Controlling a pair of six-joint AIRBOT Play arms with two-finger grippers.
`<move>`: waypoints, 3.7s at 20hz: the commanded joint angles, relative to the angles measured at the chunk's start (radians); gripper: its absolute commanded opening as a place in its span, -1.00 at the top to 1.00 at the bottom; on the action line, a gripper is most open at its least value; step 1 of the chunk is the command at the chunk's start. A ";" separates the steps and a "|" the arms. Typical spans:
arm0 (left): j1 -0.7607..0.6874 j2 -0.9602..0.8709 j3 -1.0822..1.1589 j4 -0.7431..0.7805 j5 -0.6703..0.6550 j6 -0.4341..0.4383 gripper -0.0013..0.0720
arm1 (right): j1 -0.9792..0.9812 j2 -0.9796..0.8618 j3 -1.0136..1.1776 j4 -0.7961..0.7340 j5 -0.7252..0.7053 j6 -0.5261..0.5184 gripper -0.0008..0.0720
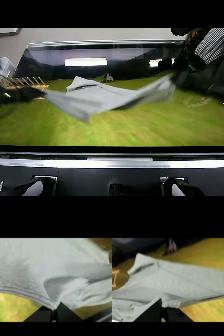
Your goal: Fold the clothes and pants, and hang the long-sleeved shirts on hangers.
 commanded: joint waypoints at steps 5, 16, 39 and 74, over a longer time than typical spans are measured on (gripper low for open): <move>0.000 0.181 0.656 0.349 -0.019 -0.398 0.92 | 0.021 0.180 0.605 -0.267 0.065 0.230 0.89; 0.000 0.278 0.697 0.578 -0.007 -0.503 0.92 | 0.021 0.217 0.634 -0.458 0.258 0.407 0.89; -0.237 -0.863 0.555 0.530 0.241 -0.268 0.92 | 0.021 -0.921 0.562 -0.351 0.068 0.178 0.89; 0.112 -0.112 -0.317 0.464 -0.063 -0.204 -0.10 | -0.257 -0.444 0.062 -0.435 0.469 0.144 -0.06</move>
